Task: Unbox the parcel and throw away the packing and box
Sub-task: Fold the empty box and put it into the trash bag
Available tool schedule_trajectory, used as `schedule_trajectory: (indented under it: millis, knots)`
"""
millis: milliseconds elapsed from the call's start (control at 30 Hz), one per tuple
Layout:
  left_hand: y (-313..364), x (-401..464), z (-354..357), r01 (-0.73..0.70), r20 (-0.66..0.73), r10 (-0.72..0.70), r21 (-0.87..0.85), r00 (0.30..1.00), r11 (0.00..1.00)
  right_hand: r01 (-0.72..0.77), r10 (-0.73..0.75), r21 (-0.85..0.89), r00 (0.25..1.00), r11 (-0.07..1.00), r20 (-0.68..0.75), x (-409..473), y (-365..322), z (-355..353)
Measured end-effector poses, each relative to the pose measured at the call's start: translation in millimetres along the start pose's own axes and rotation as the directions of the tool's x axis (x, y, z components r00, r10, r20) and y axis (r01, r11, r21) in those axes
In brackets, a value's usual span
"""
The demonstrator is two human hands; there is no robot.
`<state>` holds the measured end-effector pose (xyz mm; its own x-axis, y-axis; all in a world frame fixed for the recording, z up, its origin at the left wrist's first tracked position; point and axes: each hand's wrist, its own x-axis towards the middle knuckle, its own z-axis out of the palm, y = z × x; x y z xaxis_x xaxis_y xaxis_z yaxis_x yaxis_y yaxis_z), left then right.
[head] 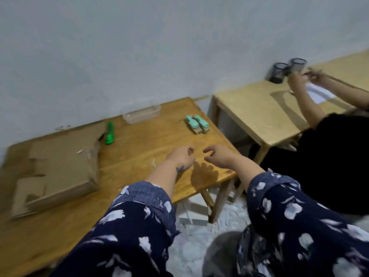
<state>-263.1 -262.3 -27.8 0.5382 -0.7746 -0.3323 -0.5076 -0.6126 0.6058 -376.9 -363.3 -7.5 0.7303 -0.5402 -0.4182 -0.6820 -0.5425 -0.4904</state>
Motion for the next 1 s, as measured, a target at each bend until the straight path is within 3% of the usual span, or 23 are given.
schedule_trajectory:
  millis: [167, 267, 400, 533, 633, 800, 867, 1000]
  knots:
    - [-87.2, -8.1, -37.2, 0.116, -0.144, -0.106, 0.058, 0.984, 0.992, 0.088, -0.085, -0.040, 0.994, 0.995, 0.070, 37.0, -71.0, 51.3]
    - [-130.1, -17.3, -40.3, 0.157, -0.201, -0.132, 0.113, 0.971, 0.981, 0.151, -0.143, -0.151, 0.988, 0.977, 0.059, 48.6, -95.6, 86.2]
    - [-163.5, -28.2, -34.4, 0.192, -0.128, -0.166, 0.232, 0.978, 0.954, 0.331, -0.308, -0.274, 0.943, 0.903, 0.125, 57.1, -115.4, 121.6]
    - [-172.8, -36.6, -19.4, 0.163, -0.056, -0.153, 0.356, 0.987, 0.920, 0.385, -0.342, -0.406, 0.923, 0.829, 0.178, 57.0, -114.2, 130.5]
    - [-178.9, -36.5, -10.3, 0.162, -0.107, -0.130, 0.390, 0.986, 0.907, 0.392, -0.351, -0.431, 0.920, 0.813, 0.175, 52.7, -105.7, 124.0]
    - [-181.3, -39.5, -1.8, 0.162, -0.202, -0.084, 0.409, 0.976, 0.898, 0.443, -0.507, -0.468, 0.862, 0.764, -0.012, 47.1, -77.2, 131.8]
    - [-181.7, -40.0, -0.2, 0.164, -0.222, -0.075, 0.414, 0.972, 0.896, 0.422, -0.512, -0.448, 0.853, 0.788, -0.097, 43.2, -70.6, 135.6]
    - [-178.2, -40.3, -0.4, 0.192, -0.209, -0.113, 0.415, 0.971, 0.889, 0.363, -0.436, -0.370, 0.889, 0.855, -0.136, 45.2, -71.9, 134.9]
